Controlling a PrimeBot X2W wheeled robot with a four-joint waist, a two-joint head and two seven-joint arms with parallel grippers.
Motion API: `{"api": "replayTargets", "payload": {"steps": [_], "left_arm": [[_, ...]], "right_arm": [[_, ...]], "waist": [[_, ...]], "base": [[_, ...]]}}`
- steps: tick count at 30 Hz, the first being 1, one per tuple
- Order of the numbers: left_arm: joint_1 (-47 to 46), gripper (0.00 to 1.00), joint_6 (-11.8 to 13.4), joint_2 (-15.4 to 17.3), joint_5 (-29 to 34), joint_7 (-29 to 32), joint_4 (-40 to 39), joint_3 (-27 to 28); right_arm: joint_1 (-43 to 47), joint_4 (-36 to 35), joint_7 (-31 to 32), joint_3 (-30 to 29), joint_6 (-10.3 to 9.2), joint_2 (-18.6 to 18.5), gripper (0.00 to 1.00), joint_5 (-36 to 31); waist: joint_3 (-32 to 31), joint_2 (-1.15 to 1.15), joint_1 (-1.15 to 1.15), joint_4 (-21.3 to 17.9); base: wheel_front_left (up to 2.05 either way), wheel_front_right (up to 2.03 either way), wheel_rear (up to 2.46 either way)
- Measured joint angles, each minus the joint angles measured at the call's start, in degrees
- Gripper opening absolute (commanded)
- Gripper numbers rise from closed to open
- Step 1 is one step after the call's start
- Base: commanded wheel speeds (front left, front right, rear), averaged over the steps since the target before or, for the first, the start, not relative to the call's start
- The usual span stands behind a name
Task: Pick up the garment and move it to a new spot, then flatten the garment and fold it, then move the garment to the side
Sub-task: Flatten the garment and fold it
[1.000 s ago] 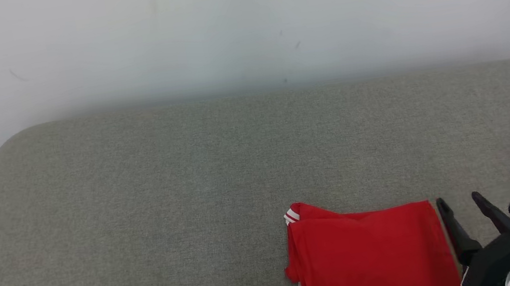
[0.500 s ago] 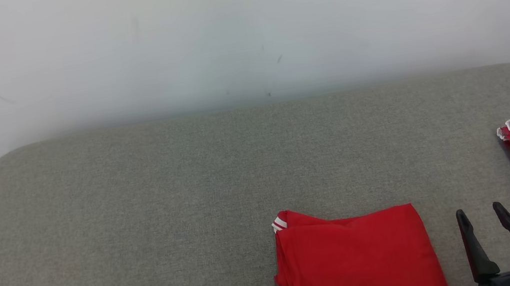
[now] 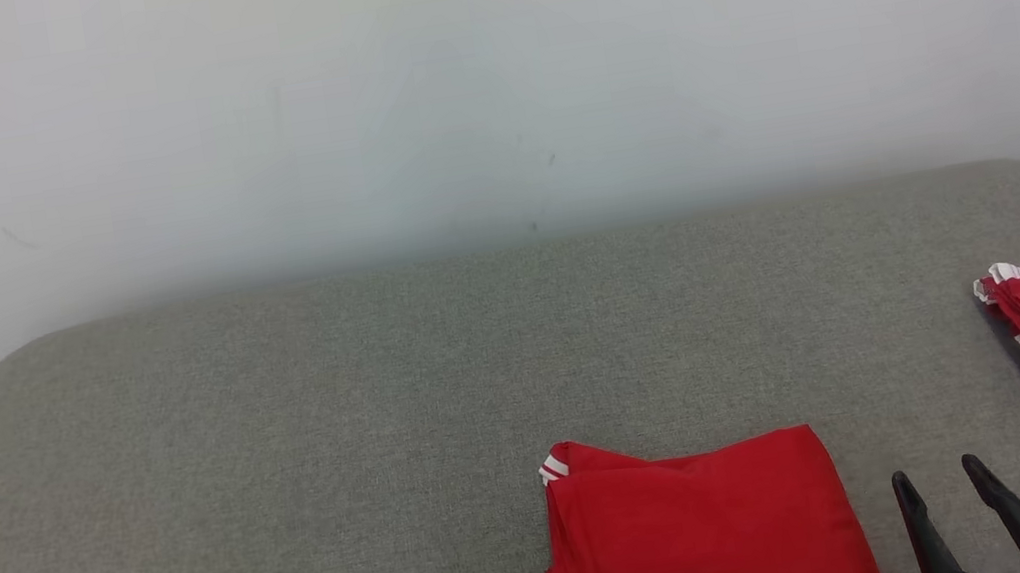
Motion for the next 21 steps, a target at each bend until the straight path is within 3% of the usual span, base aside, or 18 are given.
{"api": "replayTargets", "payload": {"steps": [21], "left_arm": [[1.26, 1.0, 0.0, -0.22, 0.97, 0.0, 1.82, 0.53]], "right_arm": [[1.03, 2.37, -0.67, 0.66, 0.0, 2.72, 1.0, -1.45]], "waist": [[-0.54, 0.0, 0.01, -0.48]], "base": [[0.0, 0.0, 0.0]]}}
